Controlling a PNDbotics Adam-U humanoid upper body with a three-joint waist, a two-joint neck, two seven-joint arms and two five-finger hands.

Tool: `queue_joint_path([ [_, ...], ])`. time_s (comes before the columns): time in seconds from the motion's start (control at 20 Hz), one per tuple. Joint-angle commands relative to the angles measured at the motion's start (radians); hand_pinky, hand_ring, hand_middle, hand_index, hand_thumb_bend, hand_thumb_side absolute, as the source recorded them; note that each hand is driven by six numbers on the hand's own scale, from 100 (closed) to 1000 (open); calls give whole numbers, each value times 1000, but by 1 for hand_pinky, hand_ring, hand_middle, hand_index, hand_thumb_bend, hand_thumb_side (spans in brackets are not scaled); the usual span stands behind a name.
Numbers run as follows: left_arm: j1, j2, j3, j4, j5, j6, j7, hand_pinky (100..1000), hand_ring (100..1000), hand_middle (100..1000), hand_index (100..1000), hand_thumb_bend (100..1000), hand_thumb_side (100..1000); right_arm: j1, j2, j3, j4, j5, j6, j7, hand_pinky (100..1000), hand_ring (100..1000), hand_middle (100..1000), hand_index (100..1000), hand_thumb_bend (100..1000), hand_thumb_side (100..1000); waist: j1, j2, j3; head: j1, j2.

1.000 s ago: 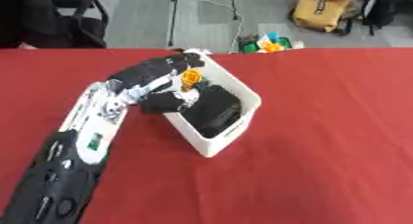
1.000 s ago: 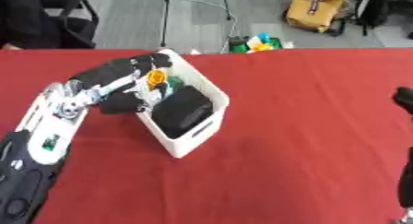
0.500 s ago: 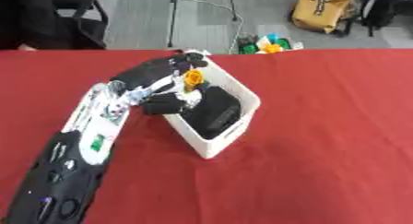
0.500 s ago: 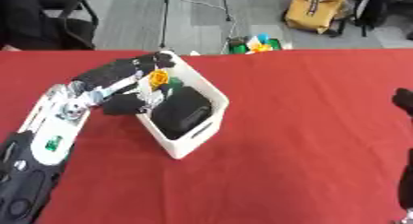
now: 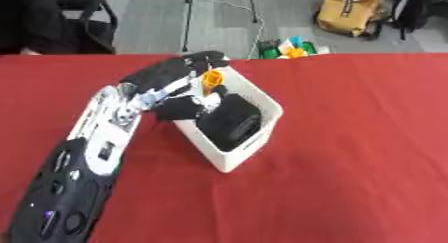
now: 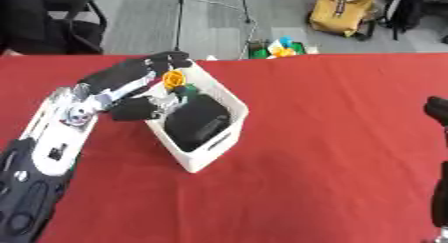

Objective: Pick up objects on the table and place them in the box.

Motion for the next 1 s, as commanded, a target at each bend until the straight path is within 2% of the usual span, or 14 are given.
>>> queue_joint_path([
  [0.05,-23,6,17,-20,4,5,6,1000,1000,1000,1000,100,1000,-3,-17,-1,-23,-9,-3,6,784,753,652,762,100,951,0,-19,-3,-1,-7],
  [0.35,-37,9,19,-1,-33,20,-2,1000,1000,1000,1000,100,1000,-3,-17,2,-23,-9,-1,11,785,753,653,763,100,953,2,-19,-2,-1,-8],
  [0.55,-38,4,35,-4,-16,30,11,1000,1000,1000,1000,100,1000,1,-18,1,-23,-9,-6,11,785,754,653,763,100,954,0,-19,-5,-10,-4],
  [1.0,-40,22,7,23,-59,29,-10,1000,1000,1000,1000,100,1000,3,-24,5,-23,-14,-10,15,785,754,653,763,100,956,4,-23,-10,-32,3],
])
